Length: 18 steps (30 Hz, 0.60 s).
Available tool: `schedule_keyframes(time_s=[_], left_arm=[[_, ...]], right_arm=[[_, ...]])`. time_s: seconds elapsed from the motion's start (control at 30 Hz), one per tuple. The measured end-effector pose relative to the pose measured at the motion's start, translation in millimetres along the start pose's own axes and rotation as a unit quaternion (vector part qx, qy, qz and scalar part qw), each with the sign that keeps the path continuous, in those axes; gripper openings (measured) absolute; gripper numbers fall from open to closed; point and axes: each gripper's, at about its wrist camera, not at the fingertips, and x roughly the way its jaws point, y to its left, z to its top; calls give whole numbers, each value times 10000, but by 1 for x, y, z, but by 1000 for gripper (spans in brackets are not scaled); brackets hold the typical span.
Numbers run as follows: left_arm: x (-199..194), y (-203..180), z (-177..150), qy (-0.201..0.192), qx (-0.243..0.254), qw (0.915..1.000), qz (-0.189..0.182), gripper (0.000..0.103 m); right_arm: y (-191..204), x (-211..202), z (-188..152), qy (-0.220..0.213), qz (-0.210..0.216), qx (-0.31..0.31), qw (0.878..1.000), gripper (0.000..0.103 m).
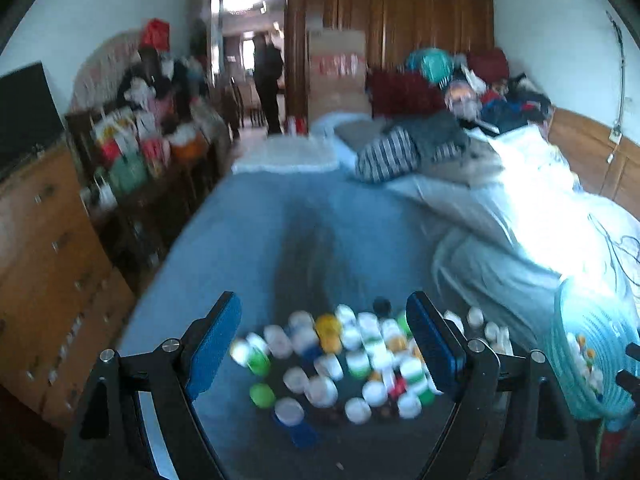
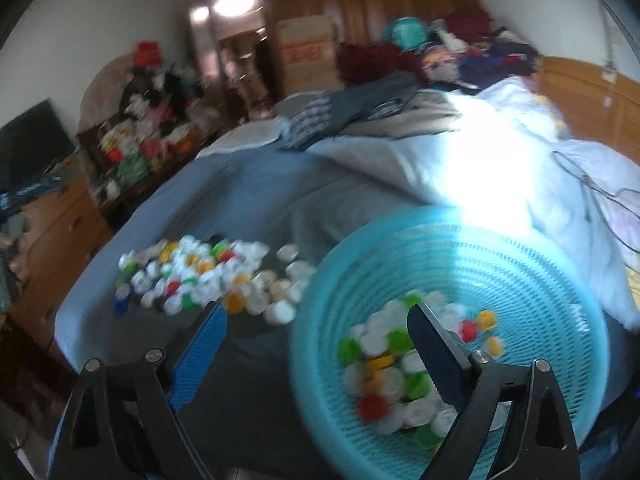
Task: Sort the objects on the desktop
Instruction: 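Move both open tools back toward the cap pile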
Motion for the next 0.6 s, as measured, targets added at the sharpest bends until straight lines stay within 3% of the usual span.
schedule_keyframes(time_s=[0.13,0.23,0.37,0.47,0.6], left_arm=[[5,-20,-9,105,139,9998,-63,80],[-3,-20,-3,-47,178,9998,-55,80],[-31,-6,29,-705,12,9975,23,80],[-66,6,52,-1412,-90,9899,3,80],[-88,13,53,-1940,74,9810,31,95]], right_arm=[[10,6,-14,189,108,-195,9996,98],[13,9,-24,305,130,-212,9992,99],[11,12,-33,433,163,-153,9988,99],[14,8,-34,399,191,-199,9988,99],[24,10,-36,430,223,-323,9983,100]])
